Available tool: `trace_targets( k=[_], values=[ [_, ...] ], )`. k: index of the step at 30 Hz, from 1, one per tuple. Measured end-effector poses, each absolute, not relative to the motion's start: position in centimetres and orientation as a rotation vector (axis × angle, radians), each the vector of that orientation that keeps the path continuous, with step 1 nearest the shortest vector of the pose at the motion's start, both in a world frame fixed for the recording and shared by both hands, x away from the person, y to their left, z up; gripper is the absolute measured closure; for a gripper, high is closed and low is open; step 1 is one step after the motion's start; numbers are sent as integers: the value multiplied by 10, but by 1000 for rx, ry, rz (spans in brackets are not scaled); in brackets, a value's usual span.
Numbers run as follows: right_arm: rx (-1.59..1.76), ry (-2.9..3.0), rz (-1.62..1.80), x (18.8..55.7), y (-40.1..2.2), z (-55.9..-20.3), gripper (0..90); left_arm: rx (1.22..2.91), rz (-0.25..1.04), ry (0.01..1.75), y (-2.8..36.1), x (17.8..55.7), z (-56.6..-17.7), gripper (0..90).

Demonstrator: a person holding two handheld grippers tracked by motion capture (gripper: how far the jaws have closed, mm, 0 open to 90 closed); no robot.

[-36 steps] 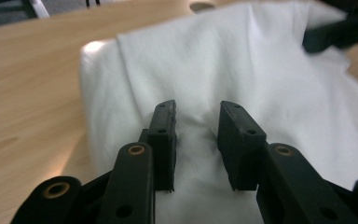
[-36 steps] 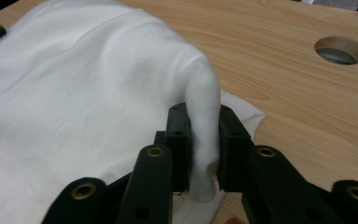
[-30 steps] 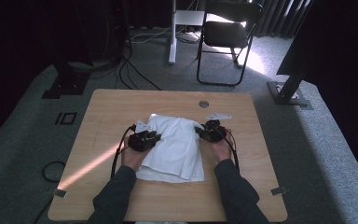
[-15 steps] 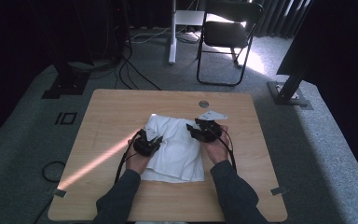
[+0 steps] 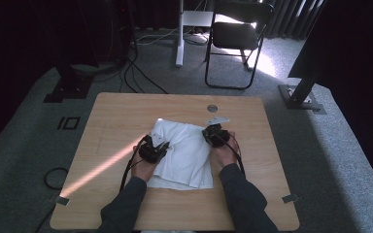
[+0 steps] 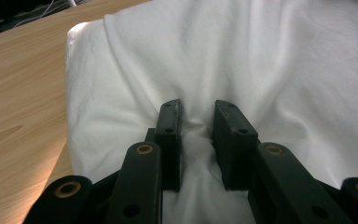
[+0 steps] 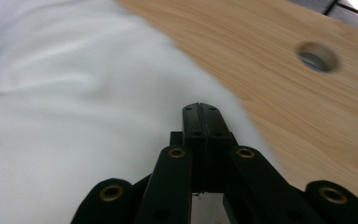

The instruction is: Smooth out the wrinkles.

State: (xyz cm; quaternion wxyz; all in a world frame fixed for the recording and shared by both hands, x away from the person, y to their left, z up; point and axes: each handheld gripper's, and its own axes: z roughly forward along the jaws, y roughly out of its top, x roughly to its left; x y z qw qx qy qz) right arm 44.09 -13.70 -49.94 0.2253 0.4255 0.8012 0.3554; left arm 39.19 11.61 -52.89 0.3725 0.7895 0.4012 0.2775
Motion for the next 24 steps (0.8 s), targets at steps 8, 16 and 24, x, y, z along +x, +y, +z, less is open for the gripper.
trace_targets(
  k=[8,16,24],
  values=[
    [1237,2138,1193,449,-165,-490,473,2023,728,1025,114,391,-530,732],
    [1184,2247,1081,452,-157,-499,857,2018,729,1035,114,391,-532,741],
    [1267,2132,924,441,-182,-498,840,2013,741,1060,111,391,-532,747]
  ],
)
